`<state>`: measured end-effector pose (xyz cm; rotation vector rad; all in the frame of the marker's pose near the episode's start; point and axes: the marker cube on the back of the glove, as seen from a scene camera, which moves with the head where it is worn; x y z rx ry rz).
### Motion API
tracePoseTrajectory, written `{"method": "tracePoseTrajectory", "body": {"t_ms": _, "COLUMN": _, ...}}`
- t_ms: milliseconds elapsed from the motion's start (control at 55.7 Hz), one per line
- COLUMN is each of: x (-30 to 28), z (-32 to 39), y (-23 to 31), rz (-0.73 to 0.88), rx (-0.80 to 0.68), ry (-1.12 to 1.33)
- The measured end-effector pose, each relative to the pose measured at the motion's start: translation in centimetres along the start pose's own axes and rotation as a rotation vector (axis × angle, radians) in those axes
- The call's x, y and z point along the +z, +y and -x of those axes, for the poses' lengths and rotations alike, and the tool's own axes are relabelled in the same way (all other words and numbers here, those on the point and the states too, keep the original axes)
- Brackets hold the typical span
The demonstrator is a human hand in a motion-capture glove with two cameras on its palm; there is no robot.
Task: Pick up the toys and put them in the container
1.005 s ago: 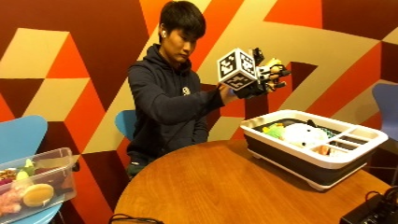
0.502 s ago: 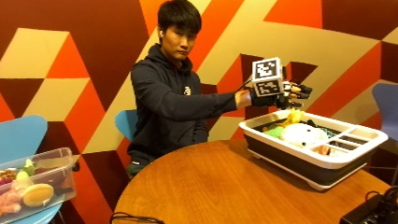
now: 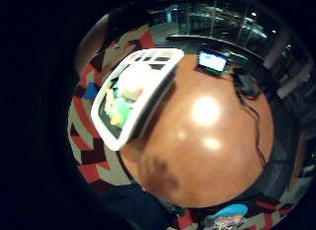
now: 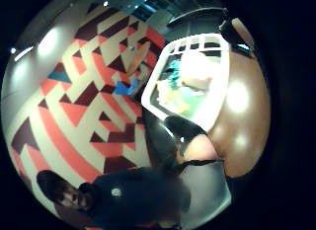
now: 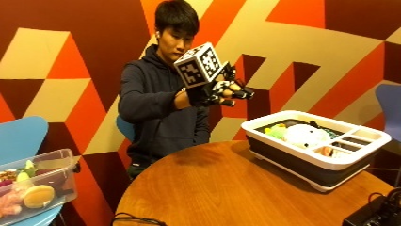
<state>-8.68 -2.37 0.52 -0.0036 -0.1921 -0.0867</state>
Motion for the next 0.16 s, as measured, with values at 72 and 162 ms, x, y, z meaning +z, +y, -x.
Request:
{"method": "tracePoseTrajectory", "body": {"t_ms": 72, "x": -1.2, "z": -3.2, "y": 1.3, "rz": -0.012, "rx": 0.042, "ry": 0.105}}
{"method": "tracePoseTrajectory", "body": {"t_ms": 162, "x": -2.1, "z": -6.0, "y": 2.0, "rz": -0.004, "rx": 0.066, "ry": 0.156}}
